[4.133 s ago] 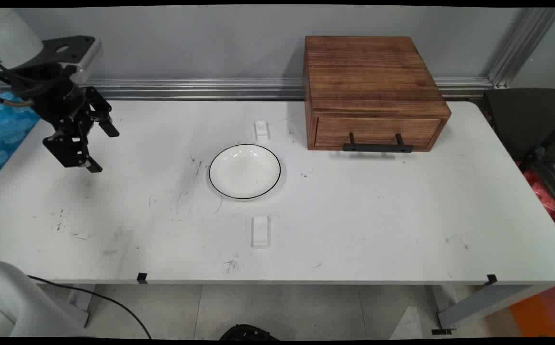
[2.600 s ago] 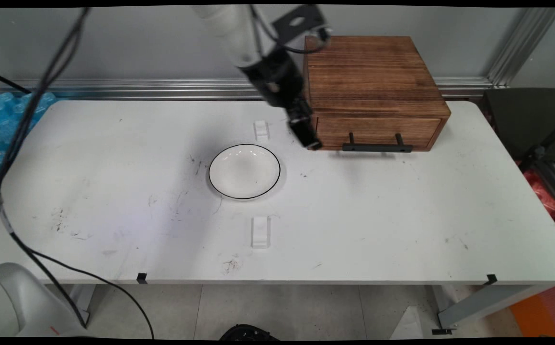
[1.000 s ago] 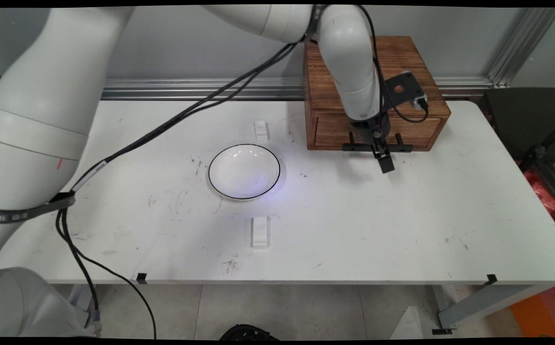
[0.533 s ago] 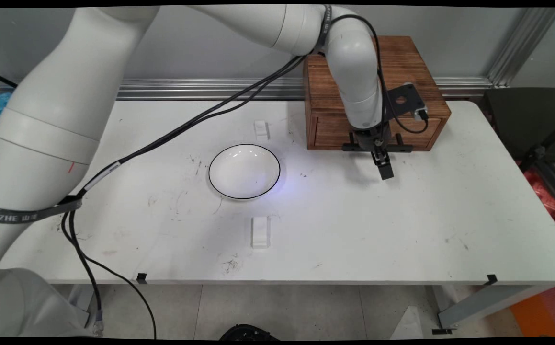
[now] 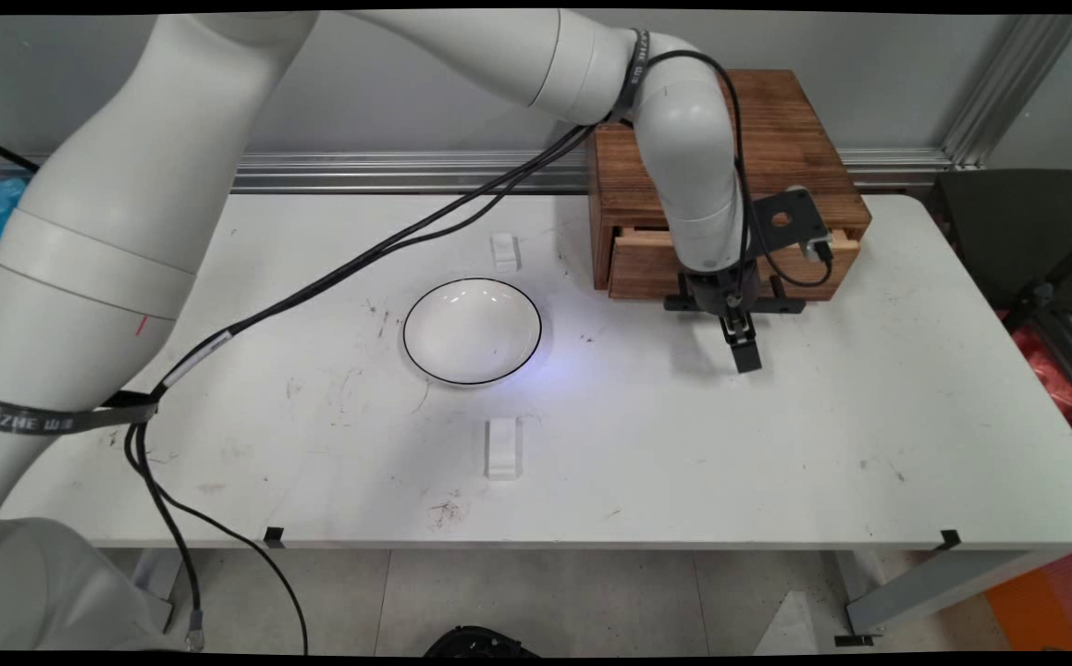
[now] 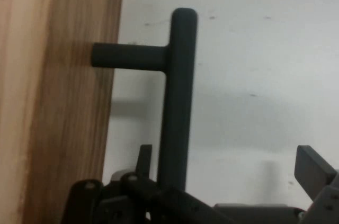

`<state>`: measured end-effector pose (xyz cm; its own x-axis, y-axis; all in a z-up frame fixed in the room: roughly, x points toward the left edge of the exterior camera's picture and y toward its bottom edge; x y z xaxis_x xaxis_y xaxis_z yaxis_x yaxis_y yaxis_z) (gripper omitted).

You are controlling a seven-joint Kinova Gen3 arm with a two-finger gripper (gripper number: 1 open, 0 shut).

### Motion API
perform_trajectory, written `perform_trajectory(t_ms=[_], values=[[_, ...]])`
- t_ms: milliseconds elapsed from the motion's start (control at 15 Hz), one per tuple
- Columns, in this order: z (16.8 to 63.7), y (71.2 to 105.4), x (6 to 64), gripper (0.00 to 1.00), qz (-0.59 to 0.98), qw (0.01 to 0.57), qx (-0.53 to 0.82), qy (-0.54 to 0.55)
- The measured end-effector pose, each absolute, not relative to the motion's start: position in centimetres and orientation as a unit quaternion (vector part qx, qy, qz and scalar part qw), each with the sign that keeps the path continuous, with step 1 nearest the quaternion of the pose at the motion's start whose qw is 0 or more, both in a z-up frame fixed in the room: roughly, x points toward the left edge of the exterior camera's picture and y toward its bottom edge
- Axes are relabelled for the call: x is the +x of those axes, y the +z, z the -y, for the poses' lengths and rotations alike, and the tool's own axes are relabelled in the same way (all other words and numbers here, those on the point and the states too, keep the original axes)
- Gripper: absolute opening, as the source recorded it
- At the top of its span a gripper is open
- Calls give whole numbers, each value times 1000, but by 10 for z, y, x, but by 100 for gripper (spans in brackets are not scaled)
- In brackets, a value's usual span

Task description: Open the drawer

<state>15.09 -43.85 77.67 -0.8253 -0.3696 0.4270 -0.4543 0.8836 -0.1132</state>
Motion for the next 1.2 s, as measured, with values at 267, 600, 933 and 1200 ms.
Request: perform_trajectory(t_ms=[267,600,933,1200], values=[[417,778,145,100,954,200,204,93],[386,782,140,100,959,199,188,76],[353,788,133,100,962,200,178,60],[323,794,123,100,964,201,169,47]])
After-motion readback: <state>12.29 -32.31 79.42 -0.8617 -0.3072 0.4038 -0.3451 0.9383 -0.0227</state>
